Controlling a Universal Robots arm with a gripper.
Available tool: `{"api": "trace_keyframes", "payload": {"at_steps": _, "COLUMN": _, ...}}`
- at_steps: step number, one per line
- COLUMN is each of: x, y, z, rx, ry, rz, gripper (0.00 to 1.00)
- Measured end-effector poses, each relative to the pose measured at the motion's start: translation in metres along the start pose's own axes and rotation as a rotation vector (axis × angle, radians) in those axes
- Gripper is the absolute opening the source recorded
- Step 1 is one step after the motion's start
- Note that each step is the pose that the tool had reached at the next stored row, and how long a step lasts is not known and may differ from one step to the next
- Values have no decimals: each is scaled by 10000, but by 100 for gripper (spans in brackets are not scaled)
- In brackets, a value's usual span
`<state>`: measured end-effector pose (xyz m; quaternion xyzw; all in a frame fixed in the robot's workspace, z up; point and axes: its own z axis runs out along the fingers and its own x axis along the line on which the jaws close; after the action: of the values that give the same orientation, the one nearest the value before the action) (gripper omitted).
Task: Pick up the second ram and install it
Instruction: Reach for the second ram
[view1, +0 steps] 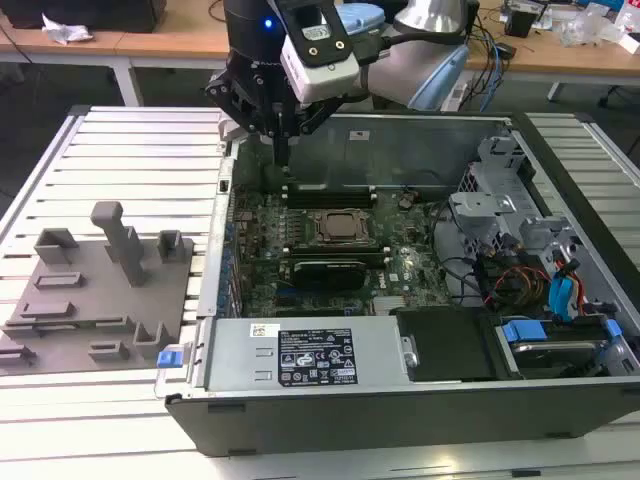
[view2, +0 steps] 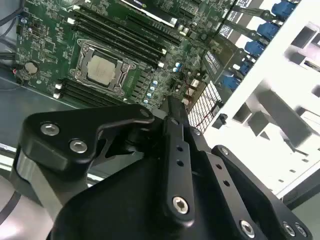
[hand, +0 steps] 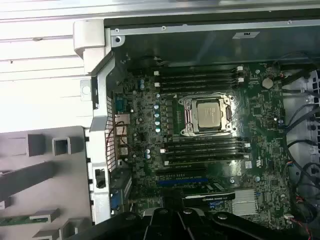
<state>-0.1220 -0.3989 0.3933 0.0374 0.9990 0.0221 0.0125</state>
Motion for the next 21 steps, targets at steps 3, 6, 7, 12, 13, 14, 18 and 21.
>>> {"api": "trace_keyframes", "payload": {"at_steps": 3, "x": 179, "y": -13, "z": -3, "rx": 0, "ry": 0, "rz": 0, "gripper": 11}}
{"api": "trace_keyframes", "payload": {"at_steps": 6, "x": 263, "y": -20, "z": -4, "rx": 0, "ry": 0, "rz": 1, "gripper": 11}}
{"api": "trace_keyframes", "payload": {"at_steps": 7, "x": 301, "y": -23, "z": -4, "rx": 0, "ry": 1, "rz": 0, "gripper": 11}}
{"api": "trace_keyframes", "payload": {"at_steps": 12, "x": 494, "y": -37, "z": -4, "rx": 0, "ry": 1, "rz": 1, "gripper": 11}}
{"api": "trace_keyframes", "payload": {"at_steps": 13, "x": 508, "y": -38, "z": -4, "rx": 0, "ry": 1, "rz": 1, "gripper": 11}}
{"api": "trace_keyframes", "payload": {"at_steps": 14, "x": 531, "y": -40, "z": -3, "rx": 0, "ry": 0, "rz": 2, "gripper": 11}}
{"api": "trace_keyframes", "payload": {"at_steps": 18, "x": 661, "y": -50, "z": -2, "rx": 0, "ry": 1, "rz": 1, "gripper": 11}}
{"api": "trace_keyframes", "payload": {"at_steps": 21, "x": 788, "y": -59, "z": -1, "rx": 0, "ry": 1, "rz": 1, "gripper": 11}}
